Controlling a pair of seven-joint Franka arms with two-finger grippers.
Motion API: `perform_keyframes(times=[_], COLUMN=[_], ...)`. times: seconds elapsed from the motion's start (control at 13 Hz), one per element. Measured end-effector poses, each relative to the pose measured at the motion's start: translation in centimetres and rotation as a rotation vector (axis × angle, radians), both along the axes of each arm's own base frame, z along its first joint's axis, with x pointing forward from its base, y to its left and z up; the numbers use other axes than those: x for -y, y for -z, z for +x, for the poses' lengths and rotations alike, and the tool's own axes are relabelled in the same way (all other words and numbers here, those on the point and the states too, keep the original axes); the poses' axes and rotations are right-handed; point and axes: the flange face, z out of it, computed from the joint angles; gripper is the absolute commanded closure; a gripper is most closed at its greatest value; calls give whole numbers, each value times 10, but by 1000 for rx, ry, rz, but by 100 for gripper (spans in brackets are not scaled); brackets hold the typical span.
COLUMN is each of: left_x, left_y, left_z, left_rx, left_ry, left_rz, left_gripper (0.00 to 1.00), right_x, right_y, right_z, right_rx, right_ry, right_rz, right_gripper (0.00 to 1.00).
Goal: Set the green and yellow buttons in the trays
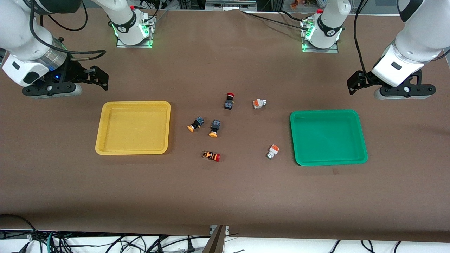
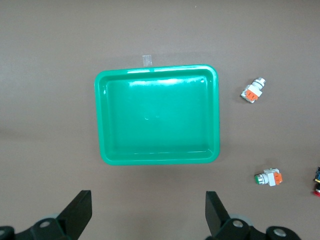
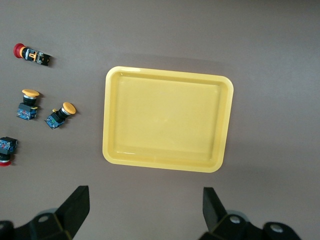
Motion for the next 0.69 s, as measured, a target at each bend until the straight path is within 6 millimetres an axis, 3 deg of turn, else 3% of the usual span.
perform_keyframes(times=[0.69], left_x=[0], left_y=[0], left_z=[0], left_rx=[-1], left_ry=[16], left_rz=[0], left_gripper=[0], right_x=[-1], right_y=[0], right_z=[-6], right_rx=[-44], right_ry=[0], right_rz=[-7], right_gripper=[0])
